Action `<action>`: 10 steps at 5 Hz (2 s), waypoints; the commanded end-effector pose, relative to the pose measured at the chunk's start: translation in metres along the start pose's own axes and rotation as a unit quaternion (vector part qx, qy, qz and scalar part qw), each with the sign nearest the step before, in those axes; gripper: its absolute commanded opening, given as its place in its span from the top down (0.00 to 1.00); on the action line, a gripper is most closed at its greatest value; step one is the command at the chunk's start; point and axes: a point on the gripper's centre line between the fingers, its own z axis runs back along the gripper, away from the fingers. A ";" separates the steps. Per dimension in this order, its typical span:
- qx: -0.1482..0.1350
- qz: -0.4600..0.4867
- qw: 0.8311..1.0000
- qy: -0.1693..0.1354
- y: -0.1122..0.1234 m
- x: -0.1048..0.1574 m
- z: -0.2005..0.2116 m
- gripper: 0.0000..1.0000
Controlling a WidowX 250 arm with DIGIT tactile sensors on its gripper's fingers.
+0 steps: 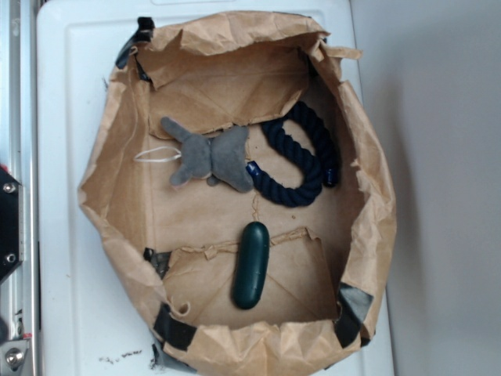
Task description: Grab the plastic pickle.
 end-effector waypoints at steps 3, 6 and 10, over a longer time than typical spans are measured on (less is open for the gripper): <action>0.002 0.090 0.996 -0.004 -0.029 0.099 -0.021 0.00; 0.020 0.144 0.989 -0.014 -0.028 0.147 -0.047 0.00; 0.001 0.292 0.956 -0.008 -0.004 0.121 -0.091 0.00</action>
